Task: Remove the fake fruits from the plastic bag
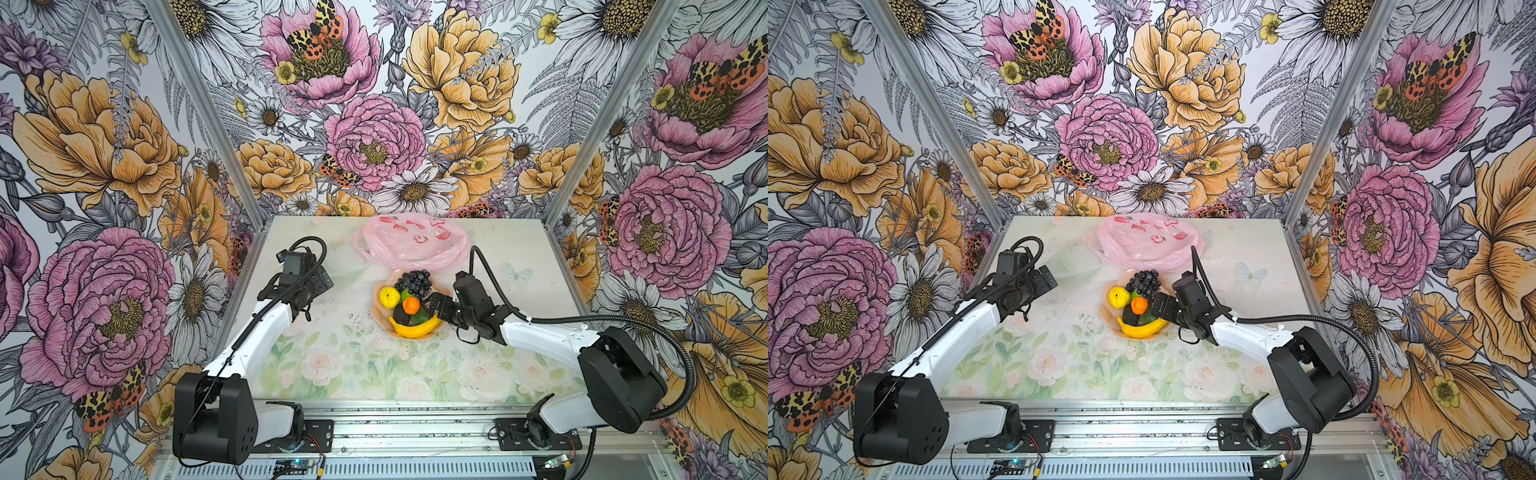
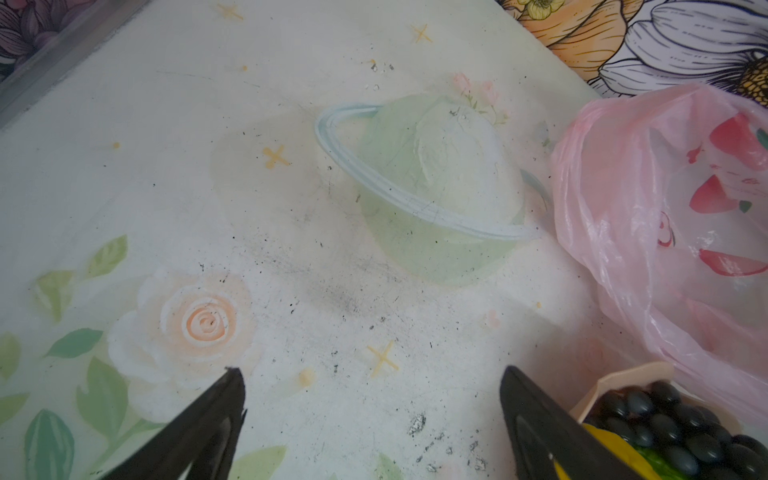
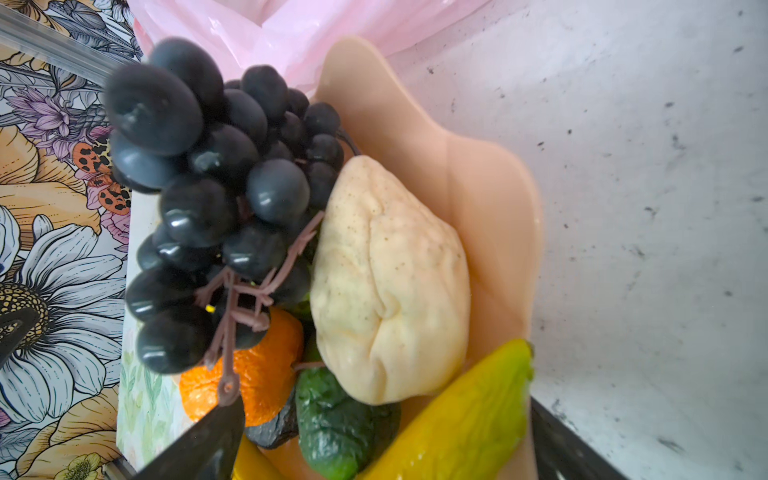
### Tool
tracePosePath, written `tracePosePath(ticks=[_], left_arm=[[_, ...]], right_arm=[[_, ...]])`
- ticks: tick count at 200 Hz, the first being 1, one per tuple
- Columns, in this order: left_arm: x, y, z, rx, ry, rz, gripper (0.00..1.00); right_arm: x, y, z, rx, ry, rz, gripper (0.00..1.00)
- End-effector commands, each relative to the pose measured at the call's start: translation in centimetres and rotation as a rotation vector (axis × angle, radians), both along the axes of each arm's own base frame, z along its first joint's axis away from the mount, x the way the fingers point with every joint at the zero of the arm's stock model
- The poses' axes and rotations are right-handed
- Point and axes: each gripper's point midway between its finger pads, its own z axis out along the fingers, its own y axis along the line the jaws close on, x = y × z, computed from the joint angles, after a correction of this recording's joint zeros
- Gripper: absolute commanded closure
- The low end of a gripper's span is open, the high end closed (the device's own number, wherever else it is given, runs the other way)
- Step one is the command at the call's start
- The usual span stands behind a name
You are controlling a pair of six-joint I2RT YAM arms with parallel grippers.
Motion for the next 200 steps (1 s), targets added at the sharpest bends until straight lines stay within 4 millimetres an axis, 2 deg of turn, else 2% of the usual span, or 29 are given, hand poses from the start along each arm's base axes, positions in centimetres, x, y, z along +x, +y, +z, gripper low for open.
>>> tracePosePath(ticks=[1, 23, 39, 76, 98, 133, 152, 184, 200], left_arm=[[0.2, 1.4, 1.0, 0.026, -0.055, 0.070, 0.04], [0.1, 2.4, 2.0, 0.083, -0.096, 0.109, 0.04], [-0.1, 3.6, 3.1, 0.167, -0.134, 0.151, 0.04], [-0.6, 5.1, 5.4, 0.231, -0.269, 0.206, 0.02], [-2.2, 6.5, 6.5, 0.322, -0.369, 0.268, 0.01], [-4.3, 8.7, 6.1, 0.390, -0.425, 0.374, 0.01], [-4.1, 8.9, 5.4, 0.431, -0.449, 0.364, 0.01], [-3.7, 9.7, 4.3, 0.514, -0.423, 0.381, 0.02], [-3.1, 9.8, 3.8, 0.568, -0.435, 0.382, 0.01]], right_arm=[[0.0, -0.7, 1.7, -0.007, -0.048, -0.005, 0.00], [-0.7, -2.7, 1.5, -0.039, -0.054, -0.029, 0.00], [-1.0, -4.2, 2.1, -0.059, -0.076, -0.040, 0.00], [-1.4, -7.8, 4.7, -0.127, -0.149, -0.051, 0.00], [-0.9, -10.5, 6.7, -0.205, -0.208, -0.059, 0.01], [1.2, -15.6, 9.7, -0.414, -0.299, -0.168, 0.00], [2.2, -19.1, 10.6, -0.554, -0.321, -0.285, 0.00], [3.4, -24.1, 9.7, -0.738, -0.283, -0.404, 0.01], [3.9, -25.4, 8.6, -0.785, -0.289, -0.416, 0.01]])
